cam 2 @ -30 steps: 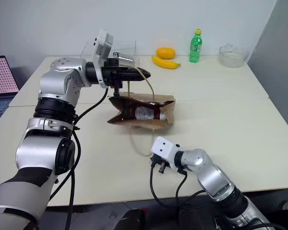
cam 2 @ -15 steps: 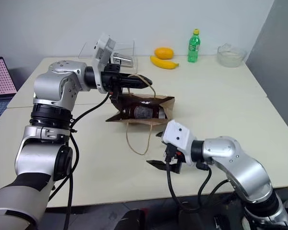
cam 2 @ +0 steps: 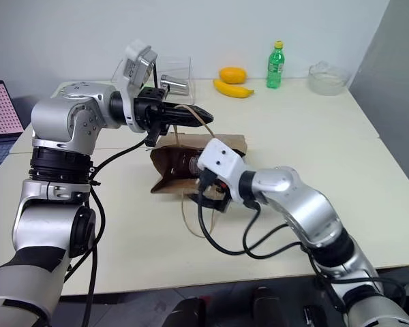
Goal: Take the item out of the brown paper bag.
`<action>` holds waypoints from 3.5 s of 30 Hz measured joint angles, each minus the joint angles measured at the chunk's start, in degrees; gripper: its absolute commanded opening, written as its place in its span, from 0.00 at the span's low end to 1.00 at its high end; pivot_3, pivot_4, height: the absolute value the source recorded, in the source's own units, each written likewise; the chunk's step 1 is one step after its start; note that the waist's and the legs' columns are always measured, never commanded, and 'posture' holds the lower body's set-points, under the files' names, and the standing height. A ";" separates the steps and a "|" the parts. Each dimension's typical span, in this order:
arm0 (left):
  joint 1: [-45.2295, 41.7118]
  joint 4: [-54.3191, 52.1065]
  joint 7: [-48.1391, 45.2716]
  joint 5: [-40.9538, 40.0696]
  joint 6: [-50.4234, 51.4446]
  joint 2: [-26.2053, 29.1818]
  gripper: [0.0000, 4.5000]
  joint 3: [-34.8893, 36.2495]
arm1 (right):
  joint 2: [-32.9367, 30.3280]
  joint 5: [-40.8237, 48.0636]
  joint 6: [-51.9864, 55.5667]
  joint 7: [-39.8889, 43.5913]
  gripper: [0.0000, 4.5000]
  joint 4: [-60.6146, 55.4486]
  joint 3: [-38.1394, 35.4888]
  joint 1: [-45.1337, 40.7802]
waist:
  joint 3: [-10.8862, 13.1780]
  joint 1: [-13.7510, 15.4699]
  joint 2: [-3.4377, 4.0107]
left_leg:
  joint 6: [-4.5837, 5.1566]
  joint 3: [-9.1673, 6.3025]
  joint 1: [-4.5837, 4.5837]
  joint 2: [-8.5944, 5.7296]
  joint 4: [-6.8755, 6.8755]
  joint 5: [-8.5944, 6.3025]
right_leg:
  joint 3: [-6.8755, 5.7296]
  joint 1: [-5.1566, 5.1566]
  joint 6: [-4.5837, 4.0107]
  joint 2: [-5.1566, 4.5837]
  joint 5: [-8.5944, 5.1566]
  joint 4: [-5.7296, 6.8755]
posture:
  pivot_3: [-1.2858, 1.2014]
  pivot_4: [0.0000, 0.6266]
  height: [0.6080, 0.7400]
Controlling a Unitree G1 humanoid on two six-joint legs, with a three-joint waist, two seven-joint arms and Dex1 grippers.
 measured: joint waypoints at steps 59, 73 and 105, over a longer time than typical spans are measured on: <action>1.05 -1.89 5.92 -4.77 0.89 -1.58 0.00 0.26 | 12.65 -33.33 -26.79 -1.80 1.00 46.56 12.66 -10.57 | 0.01 -0.33 0.02 | -0.05 0.00 0.01 -0.04 -0.01 0.03 | 0.03 -0.06 -0.01 -0.01 0.01 0.06 | 0.52 0.24 1.00; 1.83 -1.79 6.96 -4.47 -0.59 -1.34 0.00 0.17 | 14.68 -35.10 -35.58 -3.98 0.70 57.46 9.33 -14.13 | 0.01 -0.24 0.02 | -0.16 -0.02 0.05 -0.05 0.01 0.09 | 0.04 -0.05 -0.01 -0.02 0.01 0.14 | 0.52 0.24 1.00; -1.94 15.84 17.80 6.59 -22.53 -5.64 0.00 0.20 | 3.77 10.42 -3.29 25.66 0.67 -2.26 -17.21 -3.53 | 0.02 -0.08 0.02 | -0.02 -0.03 -0.04 -0.02 -0.03 0.01 | 0.00 -0.07 -0.01 -0.02 0.01 0.02 | 0.52 0.24 1.00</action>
